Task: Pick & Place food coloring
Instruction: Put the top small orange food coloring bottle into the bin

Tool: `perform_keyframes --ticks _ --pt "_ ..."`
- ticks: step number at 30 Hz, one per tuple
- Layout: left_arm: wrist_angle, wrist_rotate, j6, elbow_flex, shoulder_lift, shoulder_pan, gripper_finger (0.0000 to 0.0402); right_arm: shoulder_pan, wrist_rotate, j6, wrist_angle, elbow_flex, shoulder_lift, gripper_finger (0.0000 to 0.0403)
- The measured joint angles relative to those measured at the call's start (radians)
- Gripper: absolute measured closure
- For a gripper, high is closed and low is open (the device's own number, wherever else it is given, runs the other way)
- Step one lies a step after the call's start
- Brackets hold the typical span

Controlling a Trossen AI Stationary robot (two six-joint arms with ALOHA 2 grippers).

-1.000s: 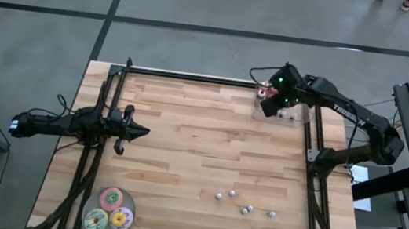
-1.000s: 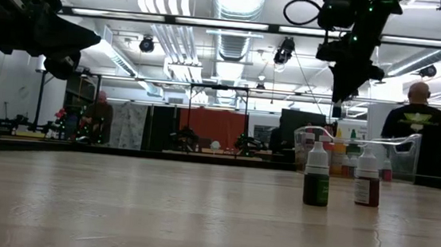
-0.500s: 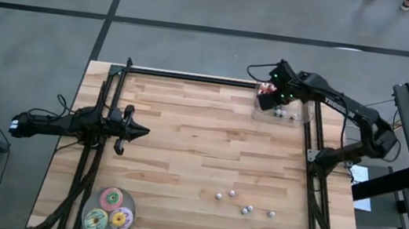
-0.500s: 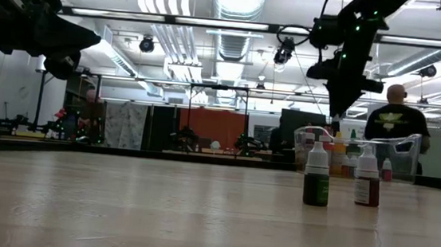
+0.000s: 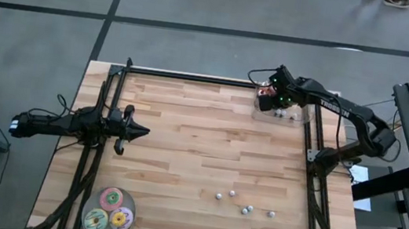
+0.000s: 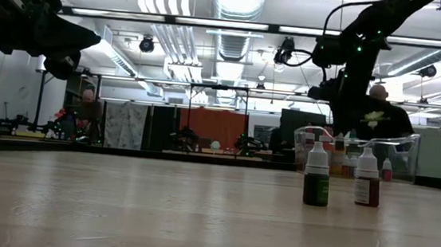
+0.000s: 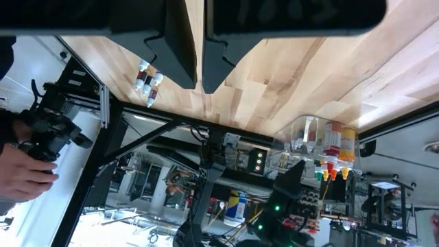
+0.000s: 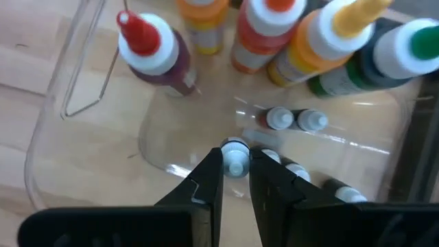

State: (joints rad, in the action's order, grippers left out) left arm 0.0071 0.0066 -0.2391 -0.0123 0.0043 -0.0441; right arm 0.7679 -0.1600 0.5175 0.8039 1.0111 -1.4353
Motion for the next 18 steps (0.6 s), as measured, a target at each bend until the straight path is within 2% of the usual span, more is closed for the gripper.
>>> perform_keyframes --ticks 18 --pt "0.000 0.000 0.000 0.000 0.000 0.000 0.0402 0.030 -0.003 0.001 -0.167 -0.131 -0.005 0.0353"
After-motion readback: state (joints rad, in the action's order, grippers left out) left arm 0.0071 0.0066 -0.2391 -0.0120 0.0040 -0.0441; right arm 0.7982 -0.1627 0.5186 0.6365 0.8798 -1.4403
